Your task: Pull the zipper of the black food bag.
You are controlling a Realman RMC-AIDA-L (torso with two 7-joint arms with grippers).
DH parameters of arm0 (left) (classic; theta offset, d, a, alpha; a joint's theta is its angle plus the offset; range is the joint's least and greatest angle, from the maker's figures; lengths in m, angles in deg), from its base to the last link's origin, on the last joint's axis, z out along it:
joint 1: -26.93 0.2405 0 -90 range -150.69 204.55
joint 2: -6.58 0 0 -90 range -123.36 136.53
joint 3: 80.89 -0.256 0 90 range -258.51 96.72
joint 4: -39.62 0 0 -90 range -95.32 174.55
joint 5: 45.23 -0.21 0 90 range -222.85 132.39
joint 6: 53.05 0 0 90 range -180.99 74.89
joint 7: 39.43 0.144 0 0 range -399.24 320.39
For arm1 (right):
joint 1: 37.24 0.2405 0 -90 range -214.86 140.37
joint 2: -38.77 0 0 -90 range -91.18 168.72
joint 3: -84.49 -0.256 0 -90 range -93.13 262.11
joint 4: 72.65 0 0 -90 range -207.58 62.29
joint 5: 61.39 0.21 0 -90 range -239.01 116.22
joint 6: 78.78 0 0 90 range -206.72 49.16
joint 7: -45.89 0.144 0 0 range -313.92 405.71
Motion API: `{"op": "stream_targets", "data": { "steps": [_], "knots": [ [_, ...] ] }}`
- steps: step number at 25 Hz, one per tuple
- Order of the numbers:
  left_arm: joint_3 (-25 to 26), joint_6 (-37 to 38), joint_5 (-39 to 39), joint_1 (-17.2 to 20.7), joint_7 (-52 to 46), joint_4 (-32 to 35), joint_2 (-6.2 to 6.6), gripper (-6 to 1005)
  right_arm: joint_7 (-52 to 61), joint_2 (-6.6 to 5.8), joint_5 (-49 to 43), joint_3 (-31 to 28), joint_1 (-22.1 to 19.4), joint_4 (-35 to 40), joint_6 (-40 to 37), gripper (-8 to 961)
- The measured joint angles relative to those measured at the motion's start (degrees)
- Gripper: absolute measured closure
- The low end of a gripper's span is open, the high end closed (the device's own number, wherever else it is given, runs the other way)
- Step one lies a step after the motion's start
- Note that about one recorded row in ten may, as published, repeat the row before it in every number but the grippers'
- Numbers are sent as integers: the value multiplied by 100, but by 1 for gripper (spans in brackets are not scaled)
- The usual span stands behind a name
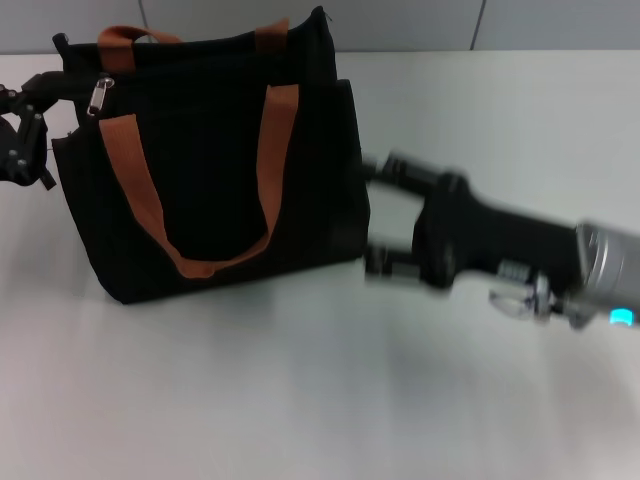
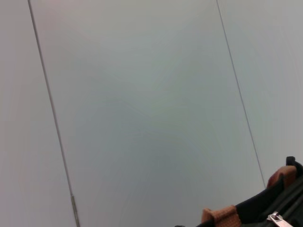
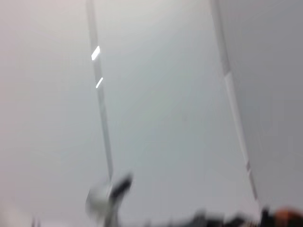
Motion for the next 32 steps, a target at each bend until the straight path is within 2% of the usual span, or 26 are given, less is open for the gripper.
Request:
{"op": "stream_targets", "data": {
  "steps": [2,3,4,8,13,16,23,28,32],
  "knots": [
    [-1,27,25,7,119,-72,-11,889,593,0,412,11,118,-1,-35,174],
    [-1,34,27,8,187,-110,-31,912,1303,-1,711,20,318,13,-19,174],
    [-1,34,27,8,187,-110,-31,925,1303,-1,711,20,318,13,-19,174],
    [0,74,142,8,211,-198,-53,976,2153,-5,852,8,857,54,137,176],
    [-19,195,391,-15,213,-323,-50,976,3356,1,819,197,1502,328,723,178],
    [-46,181,393,-50,214,-329,-52,976,4070,-5,810,591,1809,537,1293,179],
    [-39,208,395,-80,213,-338,-66,976,5567,-5,810,2030,2217,1294,2755,182],
    [-27,210,397,-88,212,-338,-65,976,5991,-38,716,2231,2396,1351,3182,184],
    [-22,230,397,-89,178,-338,-63,976,6235,-45,480,2237,2521,1353,3281,325]
  ]
}}
